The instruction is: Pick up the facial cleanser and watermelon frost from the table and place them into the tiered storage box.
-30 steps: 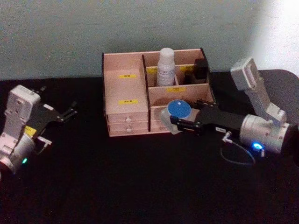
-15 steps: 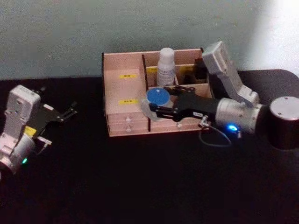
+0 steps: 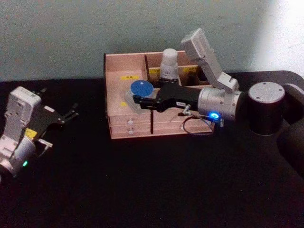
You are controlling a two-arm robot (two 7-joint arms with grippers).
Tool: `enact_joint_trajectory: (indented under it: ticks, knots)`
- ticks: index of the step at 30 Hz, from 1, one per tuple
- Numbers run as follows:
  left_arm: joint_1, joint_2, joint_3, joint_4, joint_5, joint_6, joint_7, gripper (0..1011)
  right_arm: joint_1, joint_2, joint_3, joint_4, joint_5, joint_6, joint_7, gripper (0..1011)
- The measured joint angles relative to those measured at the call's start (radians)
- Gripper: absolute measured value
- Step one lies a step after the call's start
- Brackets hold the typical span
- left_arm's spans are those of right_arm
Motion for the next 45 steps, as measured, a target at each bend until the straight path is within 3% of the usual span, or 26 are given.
enact_joint_trajectory:
  ticks: [5,27,45]
  knots:
    - [0.0,0.0,0.0,0.0,0.0,0.0,0.0,1001,0.038,-0.035,-0.015,0.059,-0.009,-0.006,0.001,723]
    - [0.0,0.0,0.0,0.0,0.0,0.0,0.0,1001,0.128,-0.122,-0.026,0.251,-0.04,-0.042,0.019,723]
    - [0.0,0.0,0.0,0.0,0.0,0.0,0.0,1001,0.143,-0.145,-0.02,0.292,-0.056,-0.047,0.026,723]
